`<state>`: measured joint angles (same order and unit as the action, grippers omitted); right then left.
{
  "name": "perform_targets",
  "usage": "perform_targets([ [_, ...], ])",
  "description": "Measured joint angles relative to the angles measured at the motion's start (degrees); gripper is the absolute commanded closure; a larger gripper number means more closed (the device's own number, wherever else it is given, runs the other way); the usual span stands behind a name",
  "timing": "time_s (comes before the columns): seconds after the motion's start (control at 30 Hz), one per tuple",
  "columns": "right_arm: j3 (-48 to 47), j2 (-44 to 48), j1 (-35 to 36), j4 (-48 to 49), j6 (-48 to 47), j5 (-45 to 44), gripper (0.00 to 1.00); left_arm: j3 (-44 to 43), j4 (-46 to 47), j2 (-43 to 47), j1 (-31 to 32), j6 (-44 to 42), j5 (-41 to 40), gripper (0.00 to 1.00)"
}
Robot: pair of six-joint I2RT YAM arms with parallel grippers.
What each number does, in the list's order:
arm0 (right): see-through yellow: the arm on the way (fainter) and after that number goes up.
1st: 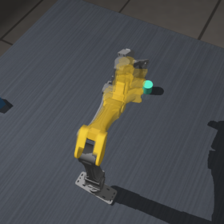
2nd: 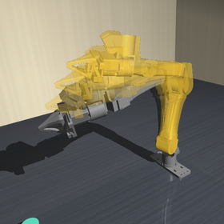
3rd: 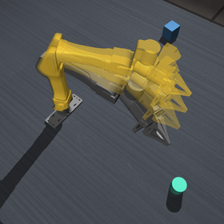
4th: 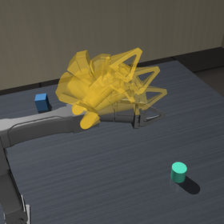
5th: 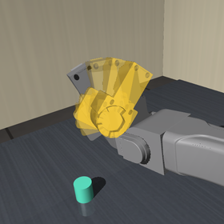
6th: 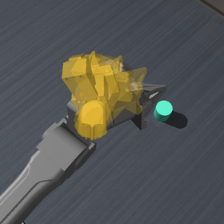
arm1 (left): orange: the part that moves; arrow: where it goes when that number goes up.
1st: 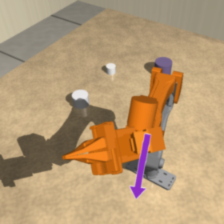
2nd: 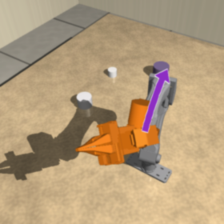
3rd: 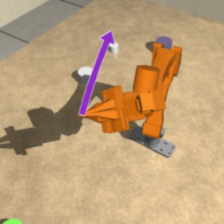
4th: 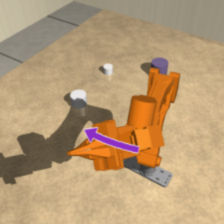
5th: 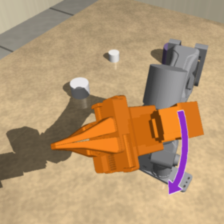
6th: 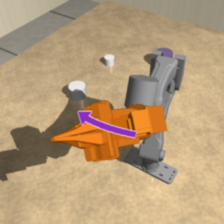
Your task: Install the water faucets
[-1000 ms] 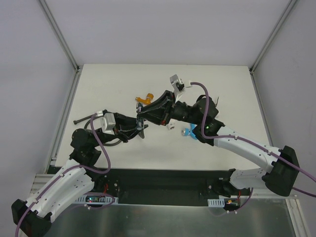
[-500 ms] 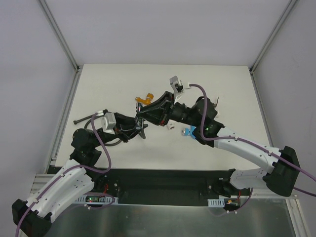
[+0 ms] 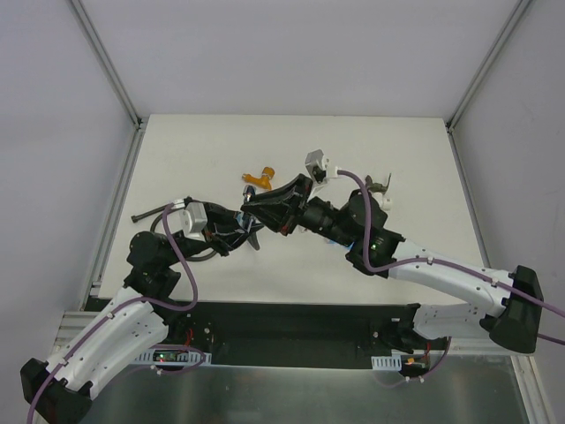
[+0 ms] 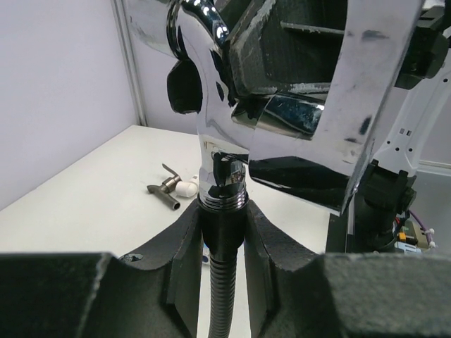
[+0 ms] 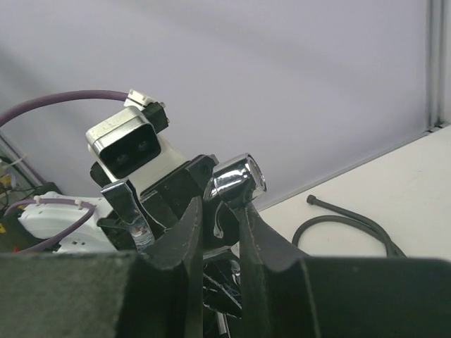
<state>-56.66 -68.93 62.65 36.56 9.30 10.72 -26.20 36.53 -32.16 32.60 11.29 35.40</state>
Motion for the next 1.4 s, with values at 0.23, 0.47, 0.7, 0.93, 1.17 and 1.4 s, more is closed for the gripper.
perform_targets([
  [0.23,0.13,0.48,5.25,-2.19,-3.63,-12.85,0.98,0.76,-0.57,0.48,0.04,-0.13,-1.09,1.0],
  [0.47,0.09,0.28,9.66,-3.72,-4.83,-24.46,0.98,0.87,-2.75,0.81,0.07,-0.17,-1.4,1.0],
  [0.7,-1.07,-0.81,13.55,-5.66,-5.05,-35.06,0.98,1.68,-3.23,1.09,0.07,-0.17,-1.44,1.0],
  [0.93,-3.96,-2.75,17.2,-8.2,-5.29,-45.48,0.98,1.73,-3.48,1.11,0.09,-0.17,-1.42,1.0],
  [1.17,-7.93,-5.33,20.41,-12.5,-5.2,-55.34,0.98,1.79,-4.7,1.36,0.11,-0.26,-1.42,1.0],
  [1.4,-9.18,-7.06,22.45,-12.81,-5.51,-62.38,0.98,1.81,-5.99,1.44,0.46,-0.35,-1.46,1.0],
])
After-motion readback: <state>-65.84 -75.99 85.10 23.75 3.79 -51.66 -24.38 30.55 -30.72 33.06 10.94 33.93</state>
